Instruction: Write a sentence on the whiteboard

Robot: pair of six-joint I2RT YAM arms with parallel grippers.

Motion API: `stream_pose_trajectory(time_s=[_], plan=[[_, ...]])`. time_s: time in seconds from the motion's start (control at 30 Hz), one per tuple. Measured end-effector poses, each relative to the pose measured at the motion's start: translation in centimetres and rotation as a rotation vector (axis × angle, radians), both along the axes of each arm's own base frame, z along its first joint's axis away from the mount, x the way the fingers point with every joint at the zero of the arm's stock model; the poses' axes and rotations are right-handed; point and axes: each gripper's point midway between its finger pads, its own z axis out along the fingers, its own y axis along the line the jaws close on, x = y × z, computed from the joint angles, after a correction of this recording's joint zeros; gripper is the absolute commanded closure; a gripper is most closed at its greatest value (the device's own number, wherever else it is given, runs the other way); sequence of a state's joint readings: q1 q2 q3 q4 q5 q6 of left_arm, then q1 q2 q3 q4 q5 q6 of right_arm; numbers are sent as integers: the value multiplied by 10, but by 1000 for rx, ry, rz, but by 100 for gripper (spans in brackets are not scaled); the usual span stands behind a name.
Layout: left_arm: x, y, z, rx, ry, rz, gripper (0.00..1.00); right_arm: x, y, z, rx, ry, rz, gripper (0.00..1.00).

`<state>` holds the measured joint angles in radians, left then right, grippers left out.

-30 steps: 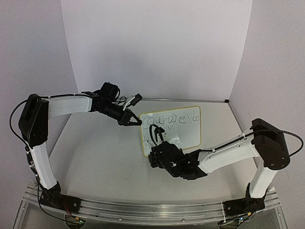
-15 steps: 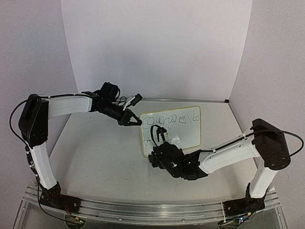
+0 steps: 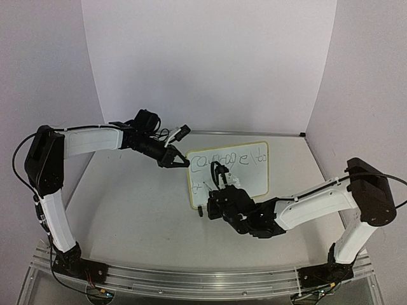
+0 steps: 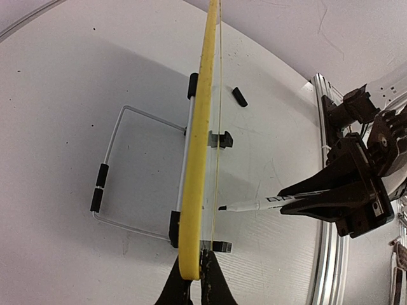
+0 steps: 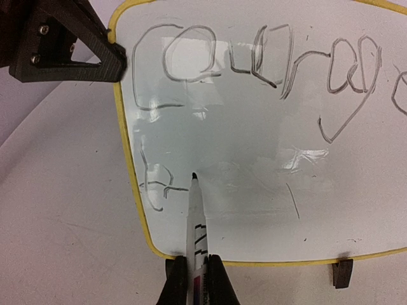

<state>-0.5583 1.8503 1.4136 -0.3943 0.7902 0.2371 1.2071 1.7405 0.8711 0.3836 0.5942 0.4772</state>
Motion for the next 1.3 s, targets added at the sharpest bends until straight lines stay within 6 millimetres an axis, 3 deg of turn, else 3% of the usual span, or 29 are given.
stream_pose_trajectory(time_s=[0.43,1.3], plan=[[0,0,0,0,0,0,100,7,10,16,14,-40,16,100],[1,1,-1,4,3,7,100,9,7,-1,49,29,-30,100]])
